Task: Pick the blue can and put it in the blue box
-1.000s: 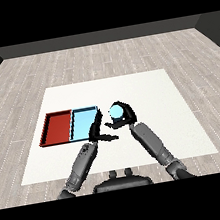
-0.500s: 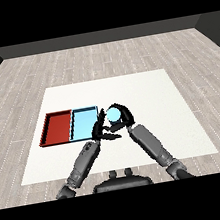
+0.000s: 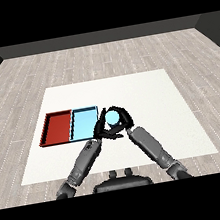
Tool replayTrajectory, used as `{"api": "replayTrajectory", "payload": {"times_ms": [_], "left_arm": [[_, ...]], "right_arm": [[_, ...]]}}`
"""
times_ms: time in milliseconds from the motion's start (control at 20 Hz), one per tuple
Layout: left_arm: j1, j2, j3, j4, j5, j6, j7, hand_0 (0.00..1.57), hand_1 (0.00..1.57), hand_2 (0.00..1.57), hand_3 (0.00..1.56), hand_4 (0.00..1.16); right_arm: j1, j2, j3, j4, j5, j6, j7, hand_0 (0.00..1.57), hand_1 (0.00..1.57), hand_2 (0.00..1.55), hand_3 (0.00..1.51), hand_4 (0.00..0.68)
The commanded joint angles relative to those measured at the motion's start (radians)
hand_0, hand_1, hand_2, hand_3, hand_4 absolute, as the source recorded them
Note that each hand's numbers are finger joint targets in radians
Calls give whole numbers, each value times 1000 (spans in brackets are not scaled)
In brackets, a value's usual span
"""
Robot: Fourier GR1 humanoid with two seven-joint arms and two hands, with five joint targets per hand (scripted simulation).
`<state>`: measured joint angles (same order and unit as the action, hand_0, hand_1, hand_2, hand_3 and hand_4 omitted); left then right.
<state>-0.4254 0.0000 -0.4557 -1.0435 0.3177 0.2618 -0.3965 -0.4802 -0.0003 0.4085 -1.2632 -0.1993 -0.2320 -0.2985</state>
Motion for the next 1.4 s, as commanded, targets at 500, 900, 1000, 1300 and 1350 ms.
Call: {"api": "replayTrajectory", "payload": {"times_ms": [500,900,1000,1300,1350], "left_arm": [[-132,1,-79,144,-115,191,6,449,449,560,406,277],[-99,3,-73,53,-104,264,3,0,0,66,0,706],[16,3,-85,2,-76,270,-79,699,699,797,535,714],[-66,2,-95,24,-74,270,-4,645,645,753,521,668],[-112,2,-98,66,-53,296,-15,575,575,710,505,663]], "right_arm": [[-121,0,104,51,-54,-59,17,1450,1450,1457,1391,595],[-164,-1,193,112,-116,-117,-35,1455,1455,1455,1394,591],[-118,-1,202,41,-122,-107,-11,1451,1451,1454,1397,610],[-180,-1,230,144,-204,-138,-76,1435,1435,1454,1393,591],[-62,-1,174,79,-113,-67,-91,1438,1438,1453,1393,591]]}}
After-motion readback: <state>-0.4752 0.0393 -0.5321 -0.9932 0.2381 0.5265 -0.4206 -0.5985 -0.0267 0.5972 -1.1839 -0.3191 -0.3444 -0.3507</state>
